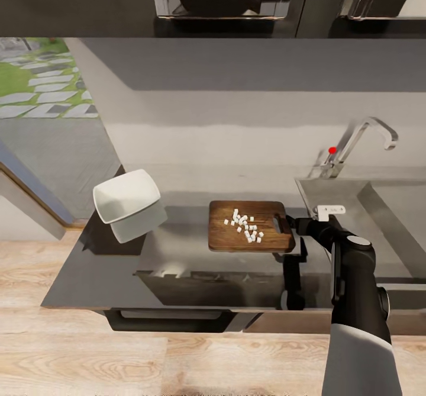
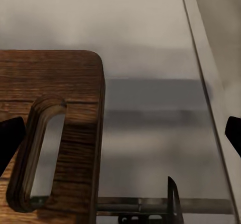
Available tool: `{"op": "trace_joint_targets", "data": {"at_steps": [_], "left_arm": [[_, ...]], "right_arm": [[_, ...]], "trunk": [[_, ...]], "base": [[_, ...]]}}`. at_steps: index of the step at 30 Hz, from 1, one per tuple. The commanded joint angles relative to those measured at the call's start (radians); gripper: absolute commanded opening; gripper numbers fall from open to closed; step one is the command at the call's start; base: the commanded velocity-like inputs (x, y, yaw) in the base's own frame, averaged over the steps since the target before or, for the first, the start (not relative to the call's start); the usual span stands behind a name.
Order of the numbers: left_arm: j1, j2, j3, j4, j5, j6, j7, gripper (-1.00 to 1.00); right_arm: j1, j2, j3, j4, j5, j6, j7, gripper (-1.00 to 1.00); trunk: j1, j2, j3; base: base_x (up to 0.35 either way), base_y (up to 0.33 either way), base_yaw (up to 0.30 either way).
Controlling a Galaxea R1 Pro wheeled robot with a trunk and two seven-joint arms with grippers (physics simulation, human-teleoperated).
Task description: In the kitchen, take the Vidalia onion out of the sink, dice it on the chopping board with the paring knife, put the diced onion into the bowl on the countertop, then place both the paring knife and the chopping board into the sink.
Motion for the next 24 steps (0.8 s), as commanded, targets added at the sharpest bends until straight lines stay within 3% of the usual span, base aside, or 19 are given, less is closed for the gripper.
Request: {"op": "trace_joint_targets", "data": {"at_steps": [1, 24], "left_arm": [[0.0, 0.001, -0.009, -0.001, 0.009, 0.001, 0.007, 1.0], [0.0, 0.002, -0.009, -0.001, 0.01, 0.001, 0.007, 1.0]], "right_arm": [[-0.001, 0.001, -0.002, -0.001, 0.01, 0.002, 0.01, 1.0], [-0.001, 0.001, -0.003, -0.001, 0.01, 0.001, 0.01, 1.0]], "trunk": [[0.0, -0.002, -0.003], [0.0, -0.002, -0.029]], "base": [[0.0, 0.0, 0.0], [0.0, 0.0, 0.0]]}}
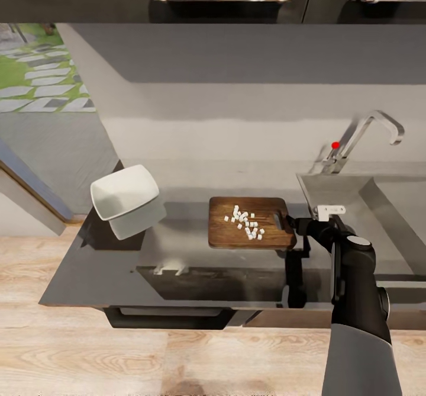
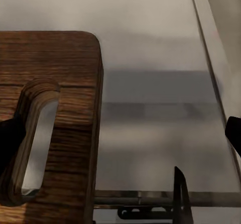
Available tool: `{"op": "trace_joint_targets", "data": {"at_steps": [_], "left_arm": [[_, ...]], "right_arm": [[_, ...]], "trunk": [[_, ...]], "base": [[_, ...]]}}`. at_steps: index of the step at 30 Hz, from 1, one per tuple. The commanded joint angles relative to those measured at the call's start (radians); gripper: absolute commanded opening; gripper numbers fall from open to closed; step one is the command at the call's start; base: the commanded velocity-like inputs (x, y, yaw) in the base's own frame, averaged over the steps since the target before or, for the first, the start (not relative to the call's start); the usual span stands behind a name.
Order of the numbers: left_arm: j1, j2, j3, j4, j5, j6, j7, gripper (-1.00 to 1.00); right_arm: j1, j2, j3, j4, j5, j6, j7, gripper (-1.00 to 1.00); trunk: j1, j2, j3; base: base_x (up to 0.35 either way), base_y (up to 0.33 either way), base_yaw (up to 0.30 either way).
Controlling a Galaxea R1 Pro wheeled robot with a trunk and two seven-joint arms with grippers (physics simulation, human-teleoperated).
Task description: In the kitchen, take the Vidalia onion out of the sink, dice it on the chopping board with the paring knife, put the diced onion into the bowl on the countertop, then place both the paring knife and the chopping board into the sink.
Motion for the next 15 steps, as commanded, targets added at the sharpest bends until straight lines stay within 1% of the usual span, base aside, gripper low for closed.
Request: {"op": "trace_joint_targets", "data": {"at_steps": [1, 8, 15], "left_arm": [[0.0, 0.001, -0.009, -0.002, 0.009, 0.001, 0.007, 1.0], [0.0, 0.001, -0.009, -0.002, 0.009, 0.001, 0.007, 1.0], [0.0, 0.001, -0.009, -0.002, 0.009, 0.001, 0.007, 1.0]], "right_arm": [[-0.001, 0.001, -0.002, -0.001, 0.01, 0.002, 0.01, 1.0], [-0.001, 0.001, -0.003, -0.001, 0.01, 0.002, 0.01, 1.0], [-0.001, 0.001, -0.003, -0.001, 0.01, 0.002, 0.011, 1.0]], "trunk": [[0.0, -0.002, -0.003], [0.0, -0.002, -0.011], [0.0, -0.002, -0.02]], "base": [[0.009, 0.0, 0.0], [0.092, 0.0, 0.0], [0.02, 0.0, 0.0]]}}
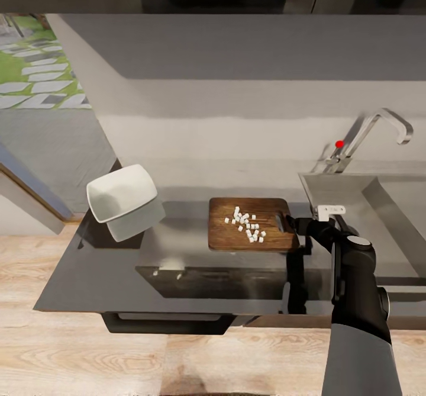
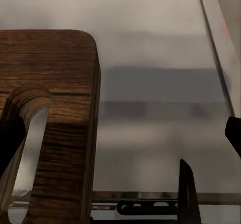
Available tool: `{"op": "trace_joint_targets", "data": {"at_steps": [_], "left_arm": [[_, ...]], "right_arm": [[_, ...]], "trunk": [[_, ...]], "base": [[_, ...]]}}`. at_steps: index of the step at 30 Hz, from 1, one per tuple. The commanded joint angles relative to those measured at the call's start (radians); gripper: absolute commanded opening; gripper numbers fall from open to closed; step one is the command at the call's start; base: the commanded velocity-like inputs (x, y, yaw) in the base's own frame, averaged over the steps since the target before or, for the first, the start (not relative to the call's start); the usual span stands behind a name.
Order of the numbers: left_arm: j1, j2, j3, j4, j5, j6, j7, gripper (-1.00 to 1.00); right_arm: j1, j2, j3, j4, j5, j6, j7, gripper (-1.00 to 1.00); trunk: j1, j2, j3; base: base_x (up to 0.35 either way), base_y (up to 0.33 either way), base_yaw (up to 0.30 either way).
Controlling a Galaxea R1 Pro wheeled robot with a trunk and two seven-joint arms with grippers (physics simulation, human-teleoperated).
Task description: In the kitchen, take the Vidalia onion out of the sink, dice it on the chopping board with the paring knife, put the diced onion into the bowl on the countertop, then place both the paring knife and the chopping board into the sink.
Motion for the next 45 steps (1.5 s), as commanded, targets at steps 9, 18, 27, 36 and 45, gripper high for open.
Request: {"op": "trace_joint_targets", "data": {"at_steps": [9, 18, 27, 36, 45], "left_arm": [[0.0, 0.001, -0.009, -0.002, 0.009, 0.001, 0.007, 1.0], [0.0, 0.001, -0.009, -0.002, 0.009, 0.001, 0.007, 1.0], [0.0, 0.001, -0.009, -0.002, 0.009, 0.001, 0.007, 1.0], [0.0, 0.001, -0.009, -0.002, 0.009, 0.001, 0.007, 1.0], [0.0, 0.001, -0.009, -0.002, 0.009, 0.001, 0.007, 1.0]], "right_arm": [[-0.001, 0.001, -0.001, -0.001, 0.01, 0.002, 0.01, 1.0], [-0.001, 0.001, -0.001, -0.002, 0.01, 0.002, 0.01, 1.0], [-0.001, 0.001, -0.001, -0.001, 0.01, 0.003, 0.01, 1.0], [-0.001, 0.001, -0.001, -0.001, 0.01, 0.002, 0.01, 1.0], [0.0, 0.001, -0.001, -0.001, 0.01, 0.002, 0.01, 1.0]], "trunk": [[0.0, -0.002, -0.013], [0.0, -0.002, -0.024], [0.0, -0.002, -0.035], [0.0, -0.002, -0.047], [0.0, -0.002, -0.058]], "base": [[0.001, 0.001, 0.0], [0.0, 0.015, 0.0], [0.0, 0.026, 0.0], [0.0, 0.033, 0.0], [0.0, 0.0, 0.0]]}}
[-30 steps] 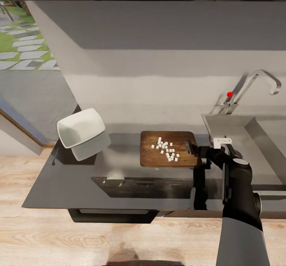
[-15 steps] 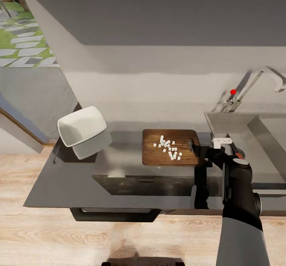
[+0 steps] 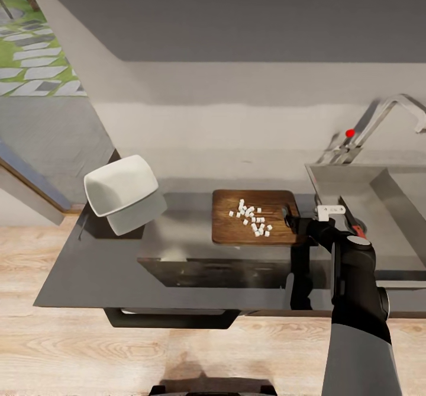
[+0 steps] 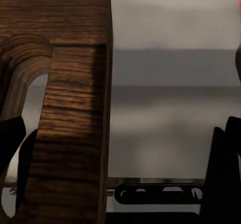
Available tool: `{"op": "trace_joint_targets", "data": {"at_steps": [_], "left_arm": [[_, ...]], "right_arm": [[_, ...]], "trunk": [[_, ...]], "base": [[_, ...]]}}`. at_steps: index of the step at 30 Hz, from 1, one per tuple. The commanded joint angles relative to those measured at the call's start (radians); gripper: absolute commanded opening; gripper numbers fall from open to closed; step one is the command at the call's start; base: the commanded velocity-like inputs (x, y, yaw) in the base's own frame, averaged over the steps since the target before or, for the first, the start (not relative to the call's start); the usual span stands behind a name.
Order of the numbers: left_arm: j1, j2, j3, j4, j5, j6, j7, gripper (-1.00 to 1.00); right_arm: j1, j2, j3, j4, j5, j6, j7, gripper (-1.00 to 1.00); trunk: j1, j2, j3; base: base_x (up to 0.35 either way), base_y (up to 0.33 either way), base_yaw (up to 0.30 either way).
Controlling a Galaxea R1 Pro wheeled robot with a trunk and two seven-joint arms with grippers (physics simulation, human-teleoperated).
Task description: In the kitchen, take the Vidalia onion out of the sink, dice it on the chopping board with the paring knife, put the diced onion into the bowl on the countertop, then place both the paring knife and the chopping board into the sink.
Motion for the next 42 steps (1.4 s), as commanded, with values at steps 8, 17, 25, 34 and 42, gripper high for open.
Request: {"op": "trace_joint_targets", "data": {"at_steps": [8, 17, 25, 34, 42], "left_arm": [[0.0, 0.001, -0.008, -0.002, 0.009, 0.001, 0.007, 1.0], [0.001, 0.001, -0.008, 0.01, 0.008, 0.0, 0.007, 1.0], [0.001, 0.001, -0.007, 0.016, 0.008, -0.001, 0.007, 1.0], [0.001, 0.001, -0.008, 0.017, 0.008, -0.001, 0.007, 1.0], [0.001, 0.001, -0.008, 0.017, 0.008, -0.001, 0.007, 1.0]], "right_arm": [[-0.002, 0.001, -0.003, -0.002, 0.011, 0.002, 0.01, 1.0], [-0.001, 0.014, -0.005, -0.001, 0.014, -0.005, 0.01, 1.0], [-0.001, 0.015, -0.004, -0.001, 0.013, -0.005, 0.01, 1.0], [-0.001, 0.015, -0.004, -0.001, 0.013, -0.005, 0.01, 1.0], [-0.001, 0.015, -0.004, -0.001, 0.013, -0.005, 0.01, -1.0]], "trunk": [[0.0, -0.002, -0.003], [0.0, -0.002, -0.003], [0.0, -0.002, -0.003], [0.0, -0.002, -0.003], [0.0, -0.002, -0.003]], "base": [[0.0, 0.0, 0.0], [0.0, 0.0, 0.0], [0.0, 0.0, 0.0], [0.0, 0.0, 0.0], [0.0, 0.0, 0.0]]}}
